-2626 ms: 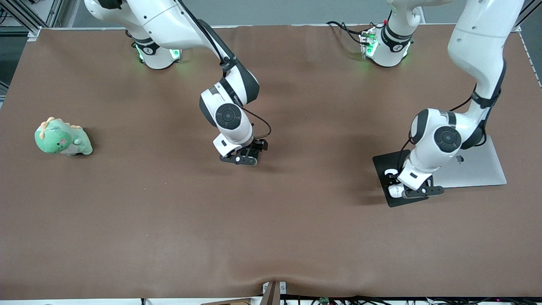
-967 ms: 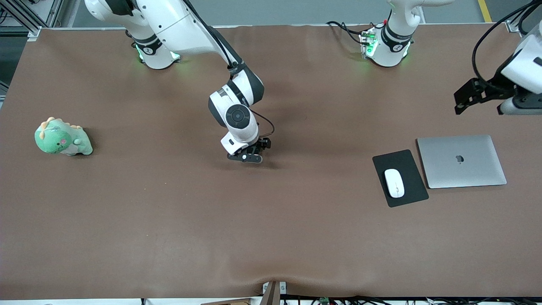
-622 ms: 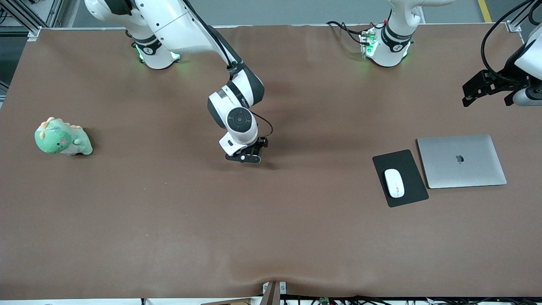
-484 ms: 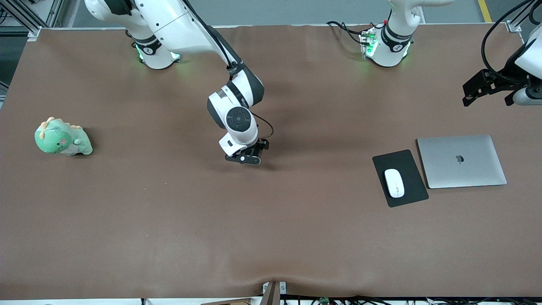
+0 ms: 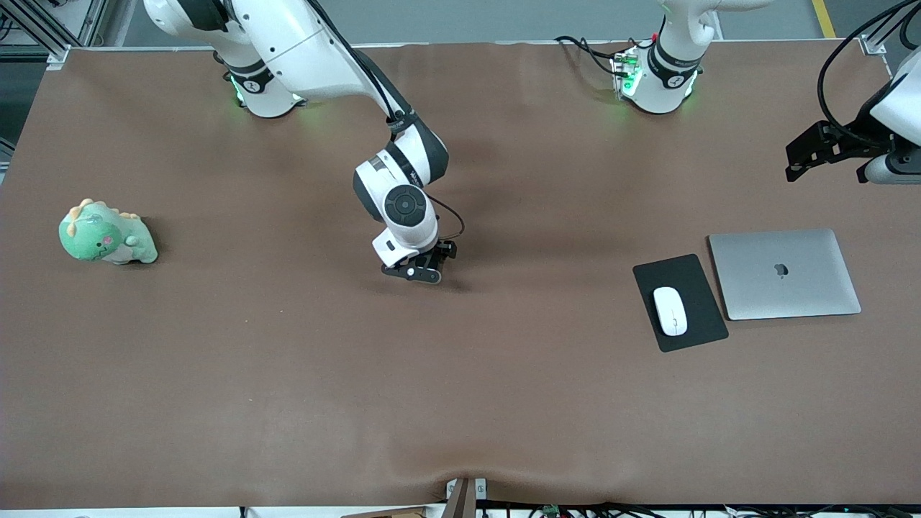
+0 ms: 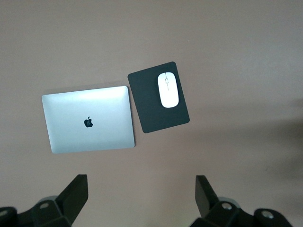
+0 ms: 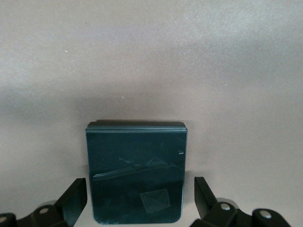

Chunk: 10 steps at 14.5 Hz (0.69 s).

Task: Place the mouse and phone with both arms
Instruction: 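Lift the black phone with the right gripper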

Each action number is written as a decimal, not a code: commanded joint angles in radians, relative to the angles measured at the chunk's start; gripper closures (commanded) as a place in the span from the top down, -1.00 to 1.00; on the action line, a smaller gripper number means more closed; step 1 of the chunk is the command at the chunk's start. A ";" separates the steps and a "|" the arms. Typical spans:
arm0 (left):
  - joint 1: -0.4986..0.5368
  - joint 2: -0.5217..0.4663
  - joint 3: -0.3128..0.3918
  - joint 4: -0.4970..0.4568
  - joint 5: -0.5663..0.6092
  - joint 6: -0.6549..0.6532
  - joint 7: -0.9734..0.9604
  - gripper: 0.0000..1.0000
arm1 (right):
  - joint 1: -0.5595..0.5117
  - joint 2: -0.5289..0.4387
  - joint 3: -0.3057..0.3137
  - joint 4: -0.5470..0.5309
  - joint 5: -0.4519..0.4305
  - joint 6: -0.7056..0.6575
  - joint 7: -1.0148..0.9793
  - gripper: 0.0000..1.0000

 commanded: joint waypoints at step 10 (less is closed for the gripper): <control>0.016 -0.008 0.003 0.022 -0.023 -0.049 0.013 1.00 | -0.085 -0.071 0.004 0.004 -0.021 -0.129 0.007 -1.00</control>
